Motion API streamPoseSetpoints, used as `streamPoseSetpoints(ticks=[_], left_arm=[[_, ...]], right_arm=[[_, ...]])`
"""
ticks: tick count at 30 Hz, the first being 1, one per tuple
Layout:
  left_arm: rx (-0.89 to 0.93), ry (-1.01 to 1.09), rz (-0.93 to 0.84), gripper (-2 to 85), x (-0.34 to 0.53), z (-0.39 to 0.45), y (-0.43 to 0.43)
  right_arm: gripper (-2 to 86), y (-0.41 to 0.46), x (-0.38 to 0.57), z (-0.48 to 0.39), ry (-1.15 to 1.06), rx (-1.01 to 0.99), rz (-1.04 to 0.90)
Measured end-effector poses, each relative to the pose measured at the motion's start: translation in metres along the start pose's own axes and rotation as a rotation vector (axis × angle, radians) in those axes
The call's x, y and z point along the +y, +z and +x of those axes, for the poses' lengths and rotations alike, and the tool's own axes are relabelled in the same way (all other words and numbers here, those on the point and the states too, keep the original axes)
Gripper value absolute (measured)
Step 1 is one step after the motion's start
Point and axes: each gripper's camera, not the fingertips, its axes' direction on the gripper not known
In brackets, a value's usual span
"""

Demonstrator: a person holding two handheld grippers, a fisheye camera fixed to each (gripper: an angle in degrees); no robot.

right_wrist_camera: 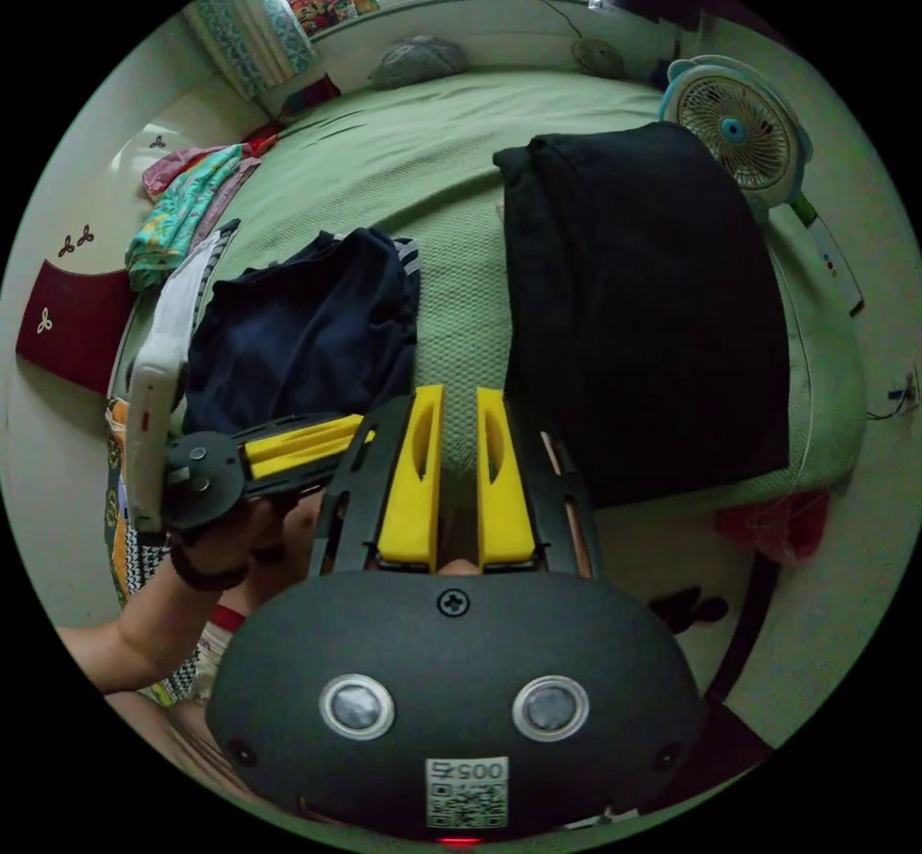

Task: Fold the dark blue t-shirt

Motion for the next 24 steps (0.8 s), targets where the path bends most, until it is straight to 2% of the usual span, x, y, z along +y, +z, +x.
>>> streamPoseSetpoints(ticks=[4,10,18,24], left_arm=[[-0.006,-0.001,0.035,4.9,0.018,-0.010,-0.029],[0.002,0.000,0.039,4.8,0.038,-0.024,-0.054],[0.016,0.008,0.061,4.8,0.073,-0.051,-0.095],[0.048,-0.002,0.077,4.8,0.101,-0.080,-0.127]], right_arm=[[8.9,-0.001,-0.039,-0.014,-0.059,-0.084,0.035],[12.6,0.026,-0.107,-0.046,-0.120,-0.141,-0.029],[13.9,0.095,-0.173,-0.040,-0.010,-0.190,-0.166],[10.9,0.124,-0.195,-0.044,0.050,-0.245,-0.223]])
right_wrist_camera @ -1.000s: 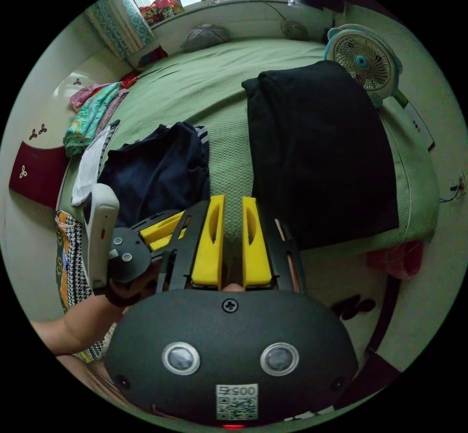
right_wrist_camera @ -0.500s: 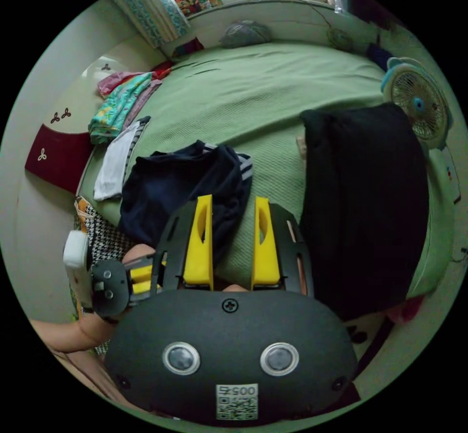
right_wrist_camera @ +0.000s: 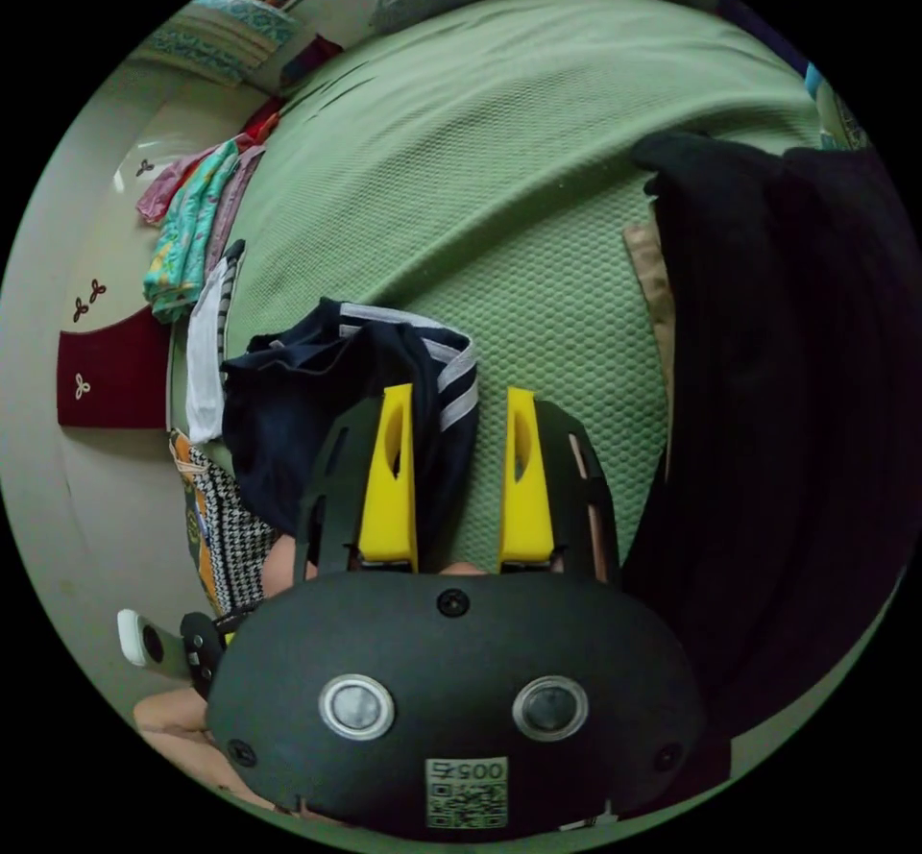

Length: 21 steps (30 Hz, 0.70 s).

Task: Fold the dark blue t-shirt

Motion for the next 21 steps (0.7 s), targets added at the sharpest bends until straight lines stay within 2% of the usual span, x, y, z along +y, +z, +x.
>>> streamPoseSetpoints(ticks=[5,14,21], left_arm=[[0.021,-0.006,0.014,4.7,0.021,-0.020,-0.029],[0.040,-0.032,0.094,4.7,0.079,-0.062,-0.110],[0.020,-0.141,0.189,4.8,0.144,-0.117,-0.182]], right_arm=[[3.8,-0.003,-0.005,-0.034,-0.013,-0.006,0.094],[2.2,-0.017,-0.010,-0.126,-0.064,0.027,0.114],[-0.3,-0.011,-0.009,-0.224,-0.134,0.066,0.124]])
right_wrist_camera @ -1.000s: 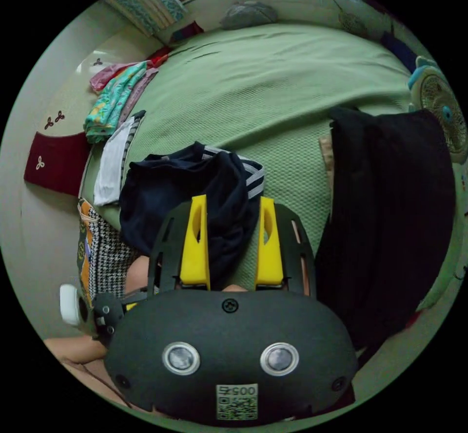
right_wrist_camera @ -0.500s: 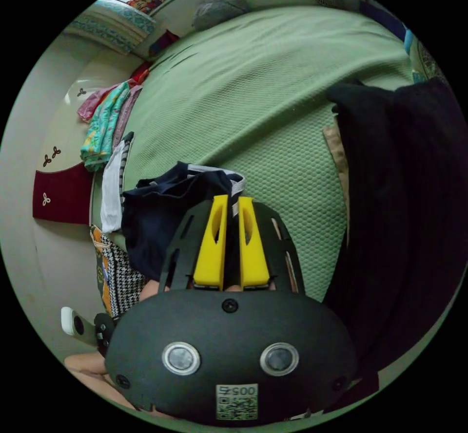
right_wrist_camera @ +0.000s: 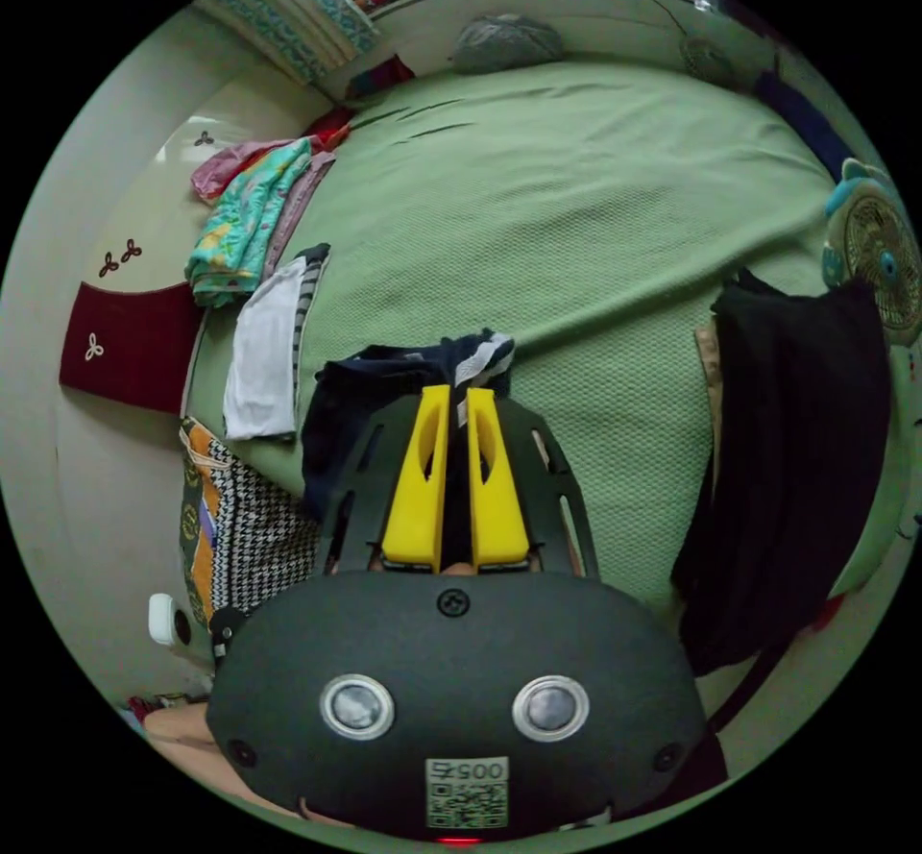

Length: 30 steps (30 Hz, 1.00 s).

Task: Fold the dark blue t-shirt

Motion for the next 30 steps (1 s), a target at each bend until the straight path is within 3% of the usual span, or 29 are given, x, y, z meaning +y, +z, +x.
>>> streamPoseSetpoints(ticks=[7,14,22,30], left_arm=[[-0.076,-0.141,0.064,4.7,0.046,-0.078,-0.078],[-0.192,-0.376,0.029,4.6,0.082,-0.164,-0.094],[-0.218,-0.390,-0.031,4.6,0.100,-0.208,-0.105],[-0.219,-0.443,0.021,5.0,0.124,-0.227,-0.122]], right_arm=[[-0.1,0.035,-0.015,-0.136,-0.151,0.028,-0.012],[5.8,0.120,-0.022,-0.257,-0.312,0.100,-0.058],[6.1,0.145,0.015,-0.300,-0.486,0.220,-0.047],[7.0,0.182,0.056,-0.290,-0.435,0.166,-0.180]])
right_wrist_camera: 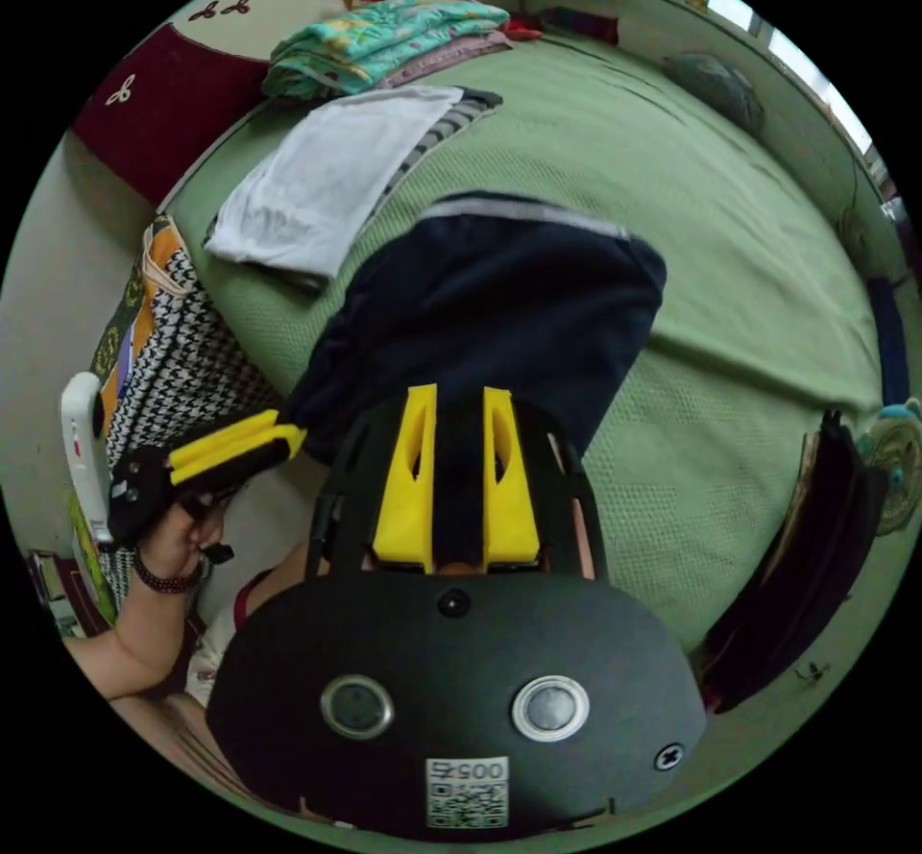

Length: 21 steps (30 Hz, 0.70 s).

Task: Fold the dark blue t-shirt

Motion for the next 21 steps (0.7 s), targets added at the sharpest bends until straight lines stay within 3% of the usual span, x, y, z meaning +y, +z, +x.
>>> streamPoseSetpoints(ticks=[10,21], left_arm=[[-0.177,0.013,-0.017,3.1,0.020,-0.009,-0.036],[-0.185,0.114,0.045,3.4,0.011,0.020,-0.038]], right_arm=[[7.5,0.026,-0.003,-0.043,0.038,0.121,0.007],[9.0,0.006,0.036,-0.062,-0.020,0.139,0.024]])
